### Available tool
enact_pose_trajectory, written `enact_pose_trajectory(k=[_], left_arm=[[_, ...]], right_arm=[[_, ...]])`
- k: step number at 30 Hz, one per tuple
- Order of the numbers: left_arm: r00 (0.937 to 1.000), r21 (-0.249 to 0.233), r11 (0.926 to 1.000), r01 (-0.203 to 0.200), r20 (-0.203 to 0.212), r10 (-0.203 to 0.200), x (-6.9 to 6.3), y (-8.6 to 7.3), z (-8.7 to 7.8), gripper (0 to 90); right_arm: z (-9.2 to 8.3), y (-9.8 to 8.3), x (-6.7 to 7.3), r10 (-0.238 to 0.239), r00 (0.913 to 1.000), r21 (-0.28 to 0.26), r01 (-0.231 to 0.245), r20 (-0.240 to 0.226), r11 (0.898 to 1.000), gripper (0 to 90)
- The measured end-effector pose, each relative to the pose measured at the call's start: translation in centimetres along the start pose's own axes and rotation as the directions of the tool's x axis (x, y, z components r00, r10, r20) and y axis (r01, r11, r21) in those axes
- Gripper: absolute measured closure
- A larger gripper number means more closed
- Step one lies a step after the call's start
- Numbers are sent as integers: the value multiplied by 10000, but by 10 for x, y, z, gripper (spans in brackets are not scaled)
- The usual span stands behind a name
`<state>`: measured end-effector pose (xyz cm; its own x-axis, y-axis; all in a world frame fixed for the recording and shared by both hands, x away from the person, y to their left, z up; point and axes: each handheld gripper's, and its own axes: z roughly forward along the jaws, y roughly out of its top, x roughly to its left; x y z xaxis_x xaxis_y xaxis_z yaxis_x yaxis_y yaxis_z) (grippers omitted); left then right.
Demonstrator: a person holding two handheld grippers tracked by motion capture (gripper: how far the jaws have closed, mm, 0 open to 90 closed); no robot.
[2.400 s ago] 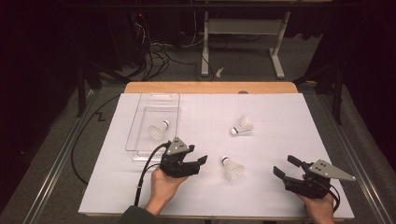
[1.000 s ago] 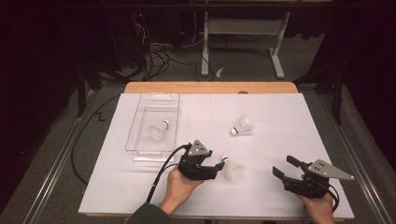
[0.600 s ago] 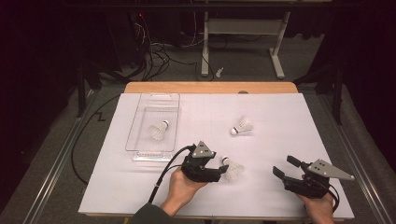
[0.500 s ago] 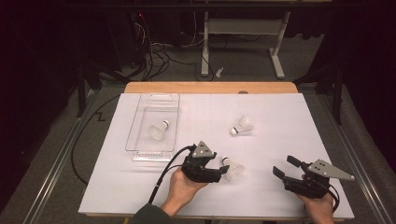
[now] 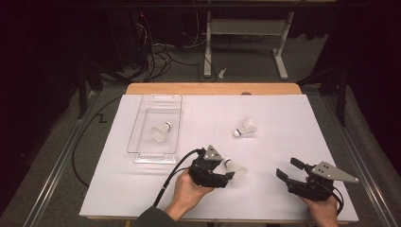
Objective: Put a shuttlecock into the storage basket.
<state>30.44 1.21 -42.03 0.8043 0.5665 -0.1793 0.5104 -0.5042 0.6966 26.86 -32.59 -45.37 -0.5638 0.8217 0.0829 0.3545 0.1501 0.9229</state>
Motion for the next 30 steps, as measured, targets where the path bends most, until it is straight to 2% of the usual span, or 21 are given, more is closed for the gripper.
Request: enact_pose_trajectory(k=[3,7,10,14,22,30], left_arm=[[10000,189,9998,62,-16,-62,-1,3,3,389],[9999,530,9985,-144,-3,144,-4,5,8,397],[9999,737,9972,-114,-72,119,-4,6,11,404],[9991,1197,9927,-116,-396,164,-6,8,16,425],[9991,1728,9848,150,-413,-79,-5,9,25,447],[9985,1957,9797,440,-395,-369,-4,9,31,430]], right_arm=[[0,0,0,-7,10000,8,7,6,10000,268],[0,0,0,26,10000,-4,-26,-8,10000,268],[0,0,-1,14,10000,-30,-14,-44,10000,267],[-1,0,0,2,10000,-38,-3,-55,10000,267],[-1,0,-1,29,10000,-37,-29,-45,10000,267],[-1,0,-2,53,9999,-62,-54,-91,10000,266]])
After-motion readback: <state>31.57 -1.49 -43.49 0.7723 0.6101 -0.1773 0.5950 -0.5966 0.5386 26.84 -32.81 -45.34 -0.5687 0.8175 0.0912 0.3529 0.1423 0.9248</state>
